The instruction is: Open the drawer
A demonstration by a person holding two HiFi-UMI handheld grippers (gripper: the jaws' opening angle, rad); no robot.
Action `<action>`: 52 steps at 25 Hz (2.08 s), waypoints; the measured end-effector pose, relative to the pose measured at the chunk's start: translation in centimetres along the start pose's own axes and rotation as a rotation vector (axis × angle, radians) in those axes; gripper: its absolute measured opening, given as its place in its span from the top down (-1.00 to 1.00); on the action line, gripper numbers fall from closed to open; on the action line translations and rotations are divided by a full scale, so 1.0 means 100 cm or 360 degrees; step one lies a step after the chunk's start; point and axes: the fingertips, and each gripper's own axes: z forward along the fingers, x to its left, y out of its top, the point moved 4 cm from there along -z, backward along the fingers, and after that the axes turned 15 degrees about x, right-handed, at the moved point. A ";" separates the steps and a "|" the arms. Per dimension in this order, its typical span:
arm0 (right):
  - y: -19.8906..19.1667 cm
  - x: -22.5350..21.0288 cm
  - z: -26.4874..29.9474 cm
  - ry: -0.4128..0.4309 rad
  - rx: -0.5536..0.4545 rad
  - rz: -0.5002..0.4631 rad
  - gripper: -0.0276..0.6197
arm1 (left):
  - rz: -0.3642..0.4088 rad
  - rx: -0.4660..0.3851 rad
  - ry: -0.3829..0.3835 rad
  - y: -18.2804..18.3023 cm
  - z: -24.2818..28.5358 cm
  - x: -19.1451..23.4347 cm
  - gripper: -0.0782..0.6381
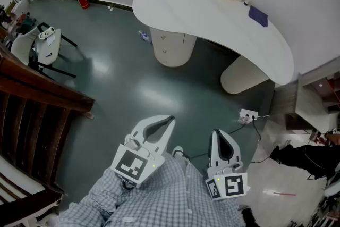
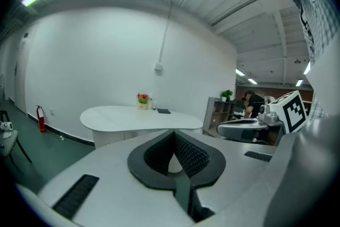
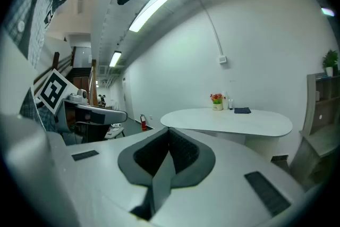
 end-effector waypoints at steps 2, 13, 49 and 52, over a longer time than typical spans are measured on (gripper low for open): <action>0.000 0.001 -0.001 0.0010 -0.0001 -0.0006 0.89 | 0.0004 0.0000 0.0000 0.000 -0.001 -0.003 0.78; 0.000 0.005 0.002 0.0067 -0.0002 -0.0025 0.89 | -0.0031 -0.0008 0.0028 -0.004 -0.003 -0.005 0.78; -0.003 0.028 0.034 0.0244 0.0055 -0.0053 0.89 | -0.0623 -0.0155 0.0366 -0.047 -0.062 0.063 0.78; 0.008 0.050 0.060 0.0254 0.0052 0.0061 0.89 | -0.0547 -0.0119 0.0374 -0.045 -0.074 0.099 0.77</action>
